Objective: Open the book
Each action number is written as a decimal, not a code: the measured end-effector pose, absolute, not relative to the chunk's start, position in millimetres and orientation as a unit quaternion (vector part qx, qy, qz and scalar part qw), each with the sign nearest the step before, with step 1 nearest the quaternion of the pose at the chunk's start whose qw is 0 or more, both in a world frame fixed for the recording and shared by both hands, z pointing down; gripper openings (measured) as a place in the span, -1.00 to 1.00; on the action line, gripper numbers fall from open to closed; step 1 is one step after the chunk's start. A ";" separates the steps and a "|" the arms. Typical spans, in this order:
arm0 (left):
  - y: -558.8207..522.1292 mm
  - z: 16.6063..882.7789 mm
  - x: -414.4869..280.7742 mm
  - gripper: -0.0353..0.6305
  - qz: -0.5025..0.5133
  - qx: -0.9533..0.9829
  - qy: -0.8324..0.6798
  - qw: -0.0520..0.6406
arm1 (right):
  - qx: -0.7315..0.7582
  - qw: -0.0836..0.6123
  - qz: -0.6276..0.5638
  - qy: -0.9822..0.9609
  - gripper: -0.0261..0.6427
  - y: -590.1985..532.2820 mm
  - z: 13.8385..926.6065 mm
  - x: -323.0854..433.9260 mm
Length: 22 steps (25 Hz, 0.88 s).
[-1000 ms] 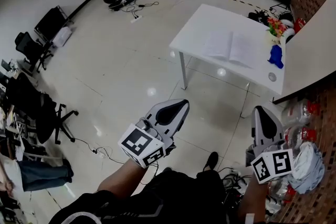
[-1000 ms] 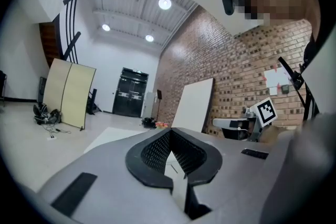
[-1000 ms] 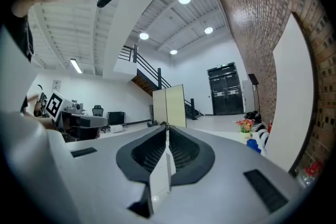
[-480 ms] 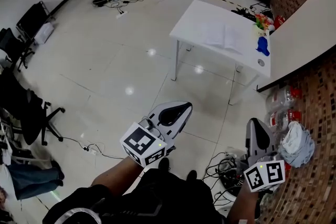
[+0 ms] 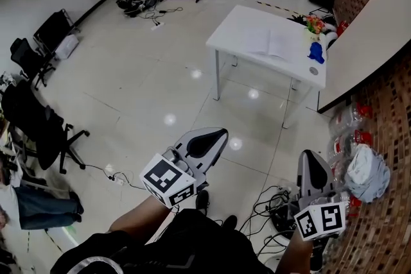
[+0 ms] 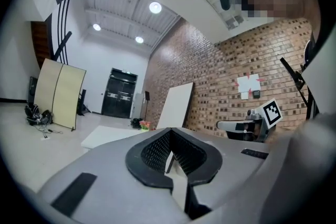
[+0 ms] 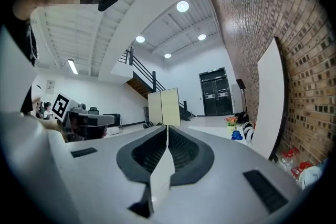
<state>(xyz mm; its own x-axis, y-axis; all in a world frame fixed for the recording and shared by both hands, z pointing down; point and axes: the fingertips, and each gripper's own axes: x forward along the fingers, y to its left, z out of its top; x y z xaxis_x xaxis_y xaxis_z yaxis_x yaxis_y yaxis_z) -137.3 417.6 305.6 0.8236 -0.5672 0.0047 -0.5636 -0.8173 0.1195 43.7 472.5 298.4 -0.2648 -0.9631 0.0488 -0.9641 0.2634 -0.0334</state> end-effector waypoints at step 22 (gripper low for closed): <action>474.8 295.6 -193.8 -0.91 -0.012 0.947 -0.317 0.049 | 0.626 -0.004 0.025 -0.779 -0.91 519.9 284.2 9.3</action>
<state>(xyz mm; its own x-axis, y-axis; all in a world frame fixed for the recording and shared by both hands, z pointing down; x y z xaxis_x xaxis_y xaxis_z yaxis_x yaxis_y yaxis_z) -193.8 474.8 295.6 0.7986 -0.6017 0.0080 -0.5993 -0.7941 0.1014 9.3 519.9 284.2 -0.2153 -0.9762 0.0251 -0.9758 0.2140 -0.0438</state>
